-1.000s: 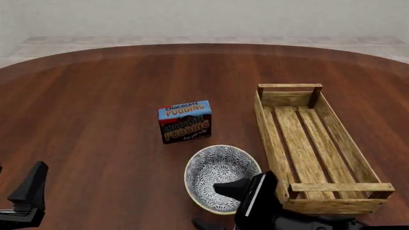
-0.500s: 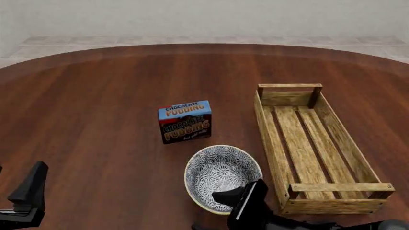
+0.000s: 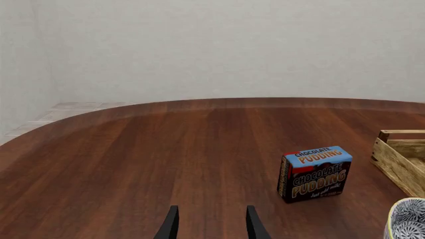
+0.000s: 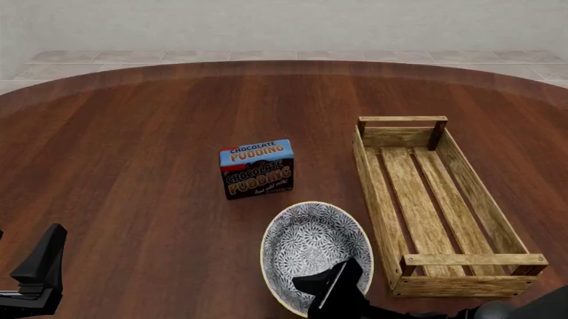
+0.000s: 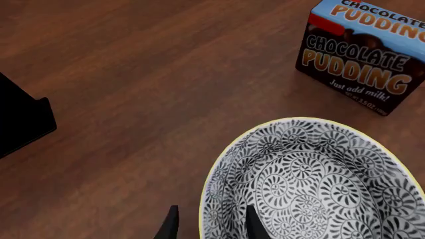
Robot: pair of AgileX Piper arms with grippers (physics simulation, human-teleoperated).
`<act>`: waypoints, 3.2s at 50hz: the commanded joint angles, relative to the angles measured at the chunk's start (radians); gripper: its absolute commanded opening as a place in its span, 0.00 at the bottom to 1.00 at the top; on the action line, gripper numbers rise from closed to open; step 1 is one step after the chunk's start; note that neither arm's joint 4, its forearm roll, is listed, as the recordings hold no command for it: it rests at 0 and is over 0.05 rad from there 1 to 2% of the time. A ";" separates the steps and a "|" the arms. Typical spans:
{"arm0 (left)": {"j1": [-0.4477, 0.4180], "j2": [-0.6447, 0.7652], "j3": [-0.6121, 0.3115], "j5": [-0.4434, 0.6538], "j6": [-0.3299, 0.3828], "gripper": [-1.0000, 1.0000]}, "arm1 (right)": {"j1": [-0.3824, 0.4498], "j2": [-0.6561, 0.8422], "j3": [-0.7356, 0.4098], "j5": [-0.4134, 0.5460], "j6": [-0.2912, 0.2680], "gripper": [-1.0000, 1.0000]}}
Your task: Pick up the bowl on the left and put it in the tray.
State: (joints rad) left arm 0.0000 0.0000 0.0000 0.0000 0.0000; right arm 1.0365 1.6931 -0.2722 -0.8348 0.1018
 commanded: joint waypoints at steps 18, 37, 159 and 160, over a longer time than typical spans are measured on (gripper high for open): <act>0.000 0.000 0.000 0.000 0.000 1.00 | 0.003 -0.017 0.022 -0.018 0.014 0.00; 0.000 0.000 0.000 0.000 0.000 1.00 | 0.001 -0.348 0.018 0.237 -0.082 0.00; 0.000 0.000 0.000 0.000 0.000 1.00 | 0.076 -0.931 -0.184 0.780 -0.310 0.00; 0.000 0.000 0.000 0.000 0.000 1.00 | 0.076 -0.935 -0.186 0.784 -0.308 0.00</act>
State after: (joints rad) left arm 0.0000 0.0000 0.0000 0.0000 0.0000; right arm 1.1224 0.8009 -0.4398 -0.0804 -0.1900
